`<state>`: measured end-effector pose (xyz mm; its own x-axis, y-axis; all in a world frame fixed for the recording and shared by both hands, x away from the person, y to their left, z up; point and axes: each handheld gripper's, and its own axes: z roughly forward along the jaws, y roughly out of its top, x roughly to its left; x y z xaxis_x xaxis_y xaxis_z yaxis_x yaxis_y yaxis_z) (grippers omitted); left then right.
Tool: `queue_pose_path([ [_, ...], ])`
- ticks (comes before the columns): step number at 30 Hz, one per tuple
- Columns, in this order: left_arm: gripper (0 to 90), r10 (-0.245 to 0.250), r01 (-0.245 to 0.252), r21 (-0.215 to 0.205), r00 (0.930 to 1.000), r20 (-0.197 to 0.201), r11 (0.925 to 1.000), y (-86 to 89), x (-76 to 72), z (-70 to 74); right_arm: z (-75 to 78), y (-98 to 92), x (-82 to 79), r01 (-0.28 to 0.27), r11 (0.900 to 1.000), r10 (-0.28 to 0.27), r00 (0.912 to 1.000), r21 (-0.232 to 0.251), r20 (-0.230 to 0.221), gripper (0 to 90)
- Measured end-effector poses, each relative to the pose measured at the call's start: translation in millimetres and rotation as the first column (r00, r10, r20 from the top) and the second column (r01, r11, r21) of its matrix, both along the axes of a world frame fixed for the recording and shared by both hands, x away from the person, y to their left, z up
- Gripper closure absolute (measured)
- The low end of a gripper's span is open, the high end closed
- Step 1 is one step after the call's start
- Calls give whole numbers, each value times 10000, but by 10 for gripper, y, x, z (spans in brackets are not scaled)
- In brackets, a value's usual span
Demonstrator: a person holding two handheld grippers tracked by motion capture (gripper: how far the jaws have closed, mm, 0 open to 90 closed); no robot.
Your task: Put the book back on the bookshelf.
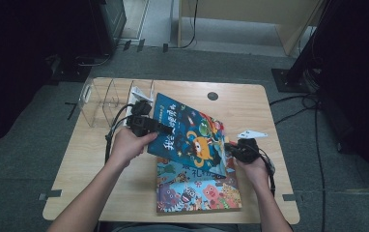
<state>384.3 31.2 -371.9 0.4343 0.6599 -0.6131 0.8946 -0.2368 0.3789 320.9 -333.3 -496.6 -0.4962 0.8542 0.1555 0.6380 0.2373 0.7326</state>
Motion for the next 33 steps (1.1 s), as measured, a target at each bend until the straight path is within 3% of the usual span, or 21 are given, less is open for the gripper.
queue_pose_path([
  [5,667,-173,171,411,9998,46,9990,23,26,148,-4,123,10,-320,9995,321,9994,-86,100,900],
  [7,694,-291,290,193,9996,16,9994,43,50,207,-3,170,2,-497,9987,498,9987,-142,119,900],
  [9,736,-411,410,-52,9989,-213,9991,57,86,268,-1,210,-5,-688,9974,691,9975,-209,154,900],
  [12,766,-701,710,158,9962,-510,9974,21,142,380,2,231,-3,-958,9953,960,9953,-108,116,888],
  [14,783,-936,963,389,9935,-644,9946,-9,186,469,28,198,-7,-747,9972,748,9968,-42,297,841],
  [19,814,-1424,1511,968,9856,-914,9838,-60,259,667,90,-33,-8,81,9979,-111,9989,648,460,832],
  [21,821,-1677,1764,1173,9826,-804,9773,-76,252,736,89,-92,-7,230,9969,-260,9989,752,390,825],
  [24,830,-2068,2165,1515,9753,-769,9645,-94,204,830,80,-112,-2,250,9973,-273,9991,691,325,817],
  [28,841,-2348,2448,1650,9689,-777,9554,-62,133,900,85,-76,-6,133,9975,-168,9986,690,495,797],
  [33,839,-2434,2510,1806,9678,-636,9510,75,24,975,96,-16,-19,-149,9973,100,9976,719,681,765],
])
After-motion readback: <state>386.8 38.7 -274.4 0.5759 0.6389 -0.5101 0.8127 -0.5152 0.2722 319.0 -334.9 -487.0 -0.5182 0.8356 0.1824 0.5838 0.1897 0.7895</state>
